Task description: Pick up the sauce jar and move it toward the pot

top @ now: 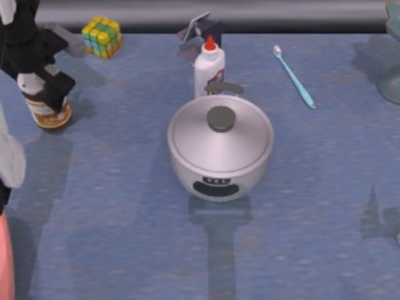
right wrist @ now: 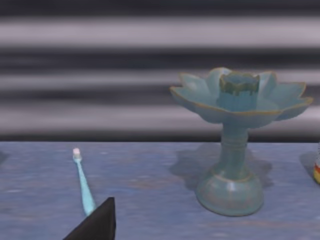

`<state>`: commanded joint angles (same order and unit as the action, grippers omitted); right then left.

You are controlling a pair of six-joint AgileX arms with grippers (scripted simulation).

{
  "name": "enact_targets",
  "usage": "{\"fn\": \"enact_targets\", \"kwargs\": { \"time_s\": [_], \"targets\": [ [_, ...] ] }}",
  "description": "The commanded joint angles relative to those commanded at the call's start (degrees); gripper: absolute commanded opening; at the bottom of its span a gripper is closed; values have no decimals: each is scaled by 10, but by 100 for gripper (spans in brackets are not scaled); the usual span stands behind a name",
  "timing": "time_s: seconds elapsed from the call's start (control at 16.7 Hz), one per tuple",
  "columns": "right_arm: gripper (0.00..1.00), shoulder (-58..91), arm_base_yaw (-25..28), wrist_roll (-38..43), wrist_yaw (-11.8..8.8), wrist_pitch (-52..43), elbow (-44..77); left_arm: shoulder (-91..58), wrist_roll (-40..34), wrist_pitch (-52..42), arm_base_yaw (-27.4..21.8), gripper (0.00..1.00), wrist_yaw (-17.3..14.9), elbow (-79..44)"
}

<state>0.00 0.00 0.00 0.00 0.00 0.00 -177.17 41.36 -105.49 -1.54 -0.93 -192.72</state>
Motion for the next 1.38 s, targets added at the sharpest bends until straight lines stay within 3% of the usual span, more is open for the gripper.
{"fn": "enact_targets", "kwargs": {
  "time_s": [0.42, 0.66, 0.96, 1.38],
  "targets": [
    [100, 0, 0, 0, 0, 0, 0, -7, 1, 9, 3, 0, 1, -12],
    [100, 0, 0, 0, 0, 0, 0, 38, 1, 34, 8, 0, 3, 39],
    [100, 0, 0, 0, 0, 0, 0, 157, 5, 92, 13, 0, 7, 207],
    [100, 0, 0, 0, 0, 0, 0, 359, 7, 183, 17, 0, 10, 541]
  ]
}}
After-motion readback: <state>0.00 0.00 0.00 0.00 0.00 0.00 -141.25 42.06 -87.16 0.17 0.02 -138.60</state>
